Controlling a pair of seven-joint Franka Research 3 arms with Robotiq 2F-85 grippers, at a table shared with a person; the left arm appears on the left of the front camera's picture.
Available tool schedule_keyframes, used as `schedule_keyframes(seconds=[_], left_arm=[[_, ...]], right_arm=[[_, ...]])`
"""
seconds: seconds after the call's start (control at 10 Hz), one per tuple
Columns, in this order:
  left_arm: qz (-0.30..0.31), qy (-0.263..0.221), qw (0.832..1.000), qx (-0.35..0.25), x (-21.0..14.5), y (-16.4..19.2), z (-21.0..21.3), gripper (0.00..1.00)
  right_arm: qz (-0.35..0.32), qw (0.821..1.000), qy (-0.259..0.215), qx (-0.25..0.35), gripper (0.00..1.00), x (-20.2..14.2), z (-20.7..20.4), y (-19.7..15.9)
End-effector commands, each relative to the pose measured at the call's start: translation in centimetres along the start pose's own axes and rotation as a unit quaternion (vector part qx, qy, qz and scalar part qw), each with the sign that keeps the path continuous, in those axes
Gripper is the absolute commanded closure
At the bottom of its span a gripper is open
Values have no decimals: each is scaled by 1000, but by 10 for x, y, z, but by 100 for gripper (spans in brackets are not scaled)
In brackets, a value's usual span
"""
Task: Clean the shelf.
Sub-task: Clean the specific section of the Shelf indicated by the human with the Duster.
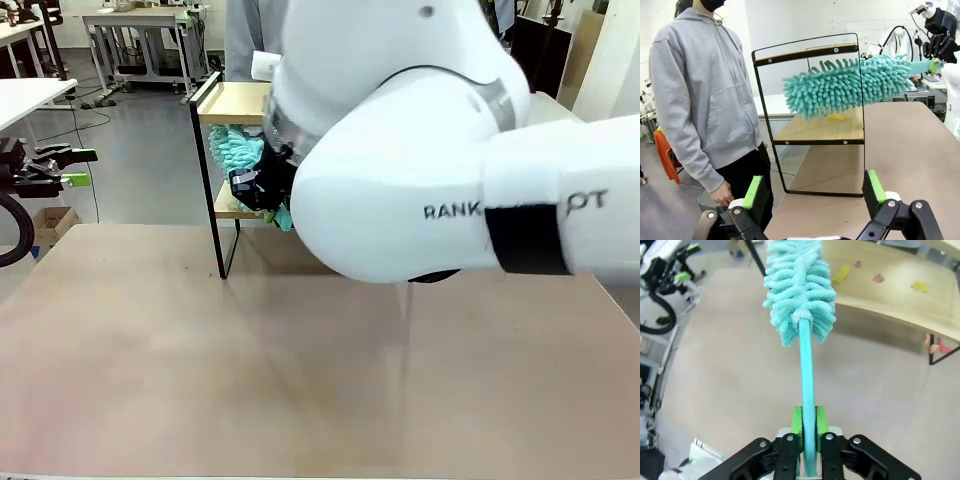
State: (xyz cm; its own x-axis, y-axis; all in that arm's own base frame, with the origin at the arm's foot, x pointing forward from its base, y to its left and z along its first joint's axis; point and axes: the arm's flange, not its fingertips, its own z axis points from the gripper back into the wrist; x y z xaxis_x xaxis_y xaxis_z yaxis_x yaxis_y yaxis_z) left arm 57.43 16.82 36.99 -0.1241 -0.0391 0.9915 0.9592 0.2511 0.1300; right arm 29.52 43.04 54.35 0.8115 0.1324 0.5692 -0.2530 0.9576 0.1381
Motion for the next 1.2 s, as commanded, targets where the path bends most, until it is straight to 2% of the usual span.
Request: schedule_keyframes(seconds=[0.0,0.6,1.1], left_arm=[[-3,1,1000,-2,3,-1,-1,0],[-3,1,1000,-2,3,-1,-1,0],[-3,1,1000,-2,3,-1,-1,0]], right_arm=[[-26,999,-12,-42,86,14,-15,33],[-58,995,-27,-79,86,54,-68,67],[-69,995,-11,-66,86,67,-104,78]])
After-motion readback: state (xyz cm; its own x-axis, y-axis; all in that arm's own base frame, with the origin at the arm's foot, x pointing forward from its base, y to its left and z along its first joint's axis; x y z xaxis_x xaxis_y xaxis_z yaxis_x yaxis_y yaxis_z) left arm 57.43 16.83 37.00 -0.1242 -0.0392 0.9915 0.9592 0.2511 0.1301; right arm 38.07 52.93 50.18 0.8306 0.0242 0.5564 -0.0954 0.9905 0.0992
